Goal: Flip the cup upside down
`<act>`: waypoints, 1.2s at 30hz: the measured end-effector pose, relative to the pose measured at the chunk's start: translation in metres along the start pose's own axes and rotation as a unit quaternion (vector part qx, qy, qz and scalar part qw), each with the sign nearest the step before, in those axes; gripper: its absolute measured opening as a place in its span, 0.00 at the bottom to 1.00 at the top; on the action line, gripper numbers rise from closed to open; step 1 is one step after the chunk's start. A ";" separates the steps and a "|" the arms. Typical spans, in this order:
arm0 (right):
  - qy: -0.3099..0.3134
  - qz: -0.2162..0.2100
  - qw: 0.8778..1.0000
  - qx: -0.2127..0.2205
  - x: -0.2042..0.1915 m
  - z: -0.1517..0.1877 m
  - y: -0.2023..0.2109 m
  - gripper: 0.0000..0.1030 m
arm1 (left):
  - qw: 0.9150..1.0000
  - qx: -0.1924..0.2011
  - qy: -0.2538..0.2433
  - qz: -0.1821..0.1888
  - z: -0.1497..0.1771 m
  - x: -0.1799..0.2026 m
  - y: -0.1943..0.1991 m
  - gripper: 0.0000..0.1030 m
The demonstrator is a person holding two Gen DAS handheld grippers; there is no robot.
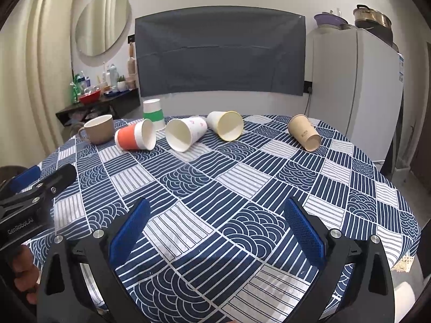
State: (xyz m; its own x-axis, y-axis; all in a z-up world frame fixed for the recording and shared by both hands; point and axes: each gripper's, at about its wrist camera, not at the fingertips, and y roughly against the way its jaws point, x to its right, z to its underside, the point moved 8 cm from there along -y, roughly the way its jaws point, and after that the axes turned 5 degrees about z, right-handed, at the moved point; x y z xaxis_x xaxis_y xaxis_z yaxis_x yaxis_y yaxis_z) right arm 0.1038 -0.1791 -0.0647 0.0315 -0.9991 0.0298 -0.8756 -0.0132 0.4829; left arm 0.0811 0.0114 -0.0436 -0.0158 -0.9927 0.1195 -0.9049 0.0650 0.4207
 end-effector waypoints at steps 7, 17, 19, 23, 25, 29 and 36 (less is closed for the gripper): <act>-0.005 -0.005 1.000 -0.005 0.000 0.001 -0.002 0.93 | 1.000 -0.001 0.000 -0.002 -0.001 -0.002 -0.001 0.95; -0.006 -0.009 1.000 -0.012 0.003 0.004 -0.005 0.93 | 1.000 -0.005 0.000 0.002 0.000 0.002 -0.004 0.95; -0.007 -0.009 1.000 -0.014 0.004 0.004 -0.005 0.93 | 1.000 -0.006 -0.001 0.002 0.000 0.002 -0.005 0.95; -0.008 -0.008 1.000 -0.015 0.005 0.005 -0.006 0.93 | 1.000 -0.006 -0.003 0.006 0.001 0.004 -0.005 0.95; -0.007 -0.008 1.000 -0.015 0.004 0.005 -0.006 0.93 | 1.000 -0.007 -0.005 0.005 0.001 0.004 -0.006 0.95; -0.007 -0.009 1.000 -0.018 0.004 0.005 -0.008 0.93 | 1.000 -0.007 -0.005 0.004 0.001 0.004 -0.006 0.95; -0.005 -0.012 1.000 -0.023 0.003 0.006 -0.011 0.93 | 1.000 -0.007 -0.007 0.003 0.001 0.003 -0.007 0.95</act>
State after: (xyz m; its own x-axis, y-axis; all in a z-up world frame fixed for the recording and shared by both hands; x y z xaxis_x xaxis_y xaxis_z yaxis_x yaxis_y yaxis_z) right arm 0.1105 -0.1818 -0.0748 0.0468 -0.9989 0.0095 -0.8517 -0.0349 0.5229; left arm 0.0870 0.0075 -0.0470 -0.0273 -0.9937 0.1090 -0.8987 0.0722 0.4325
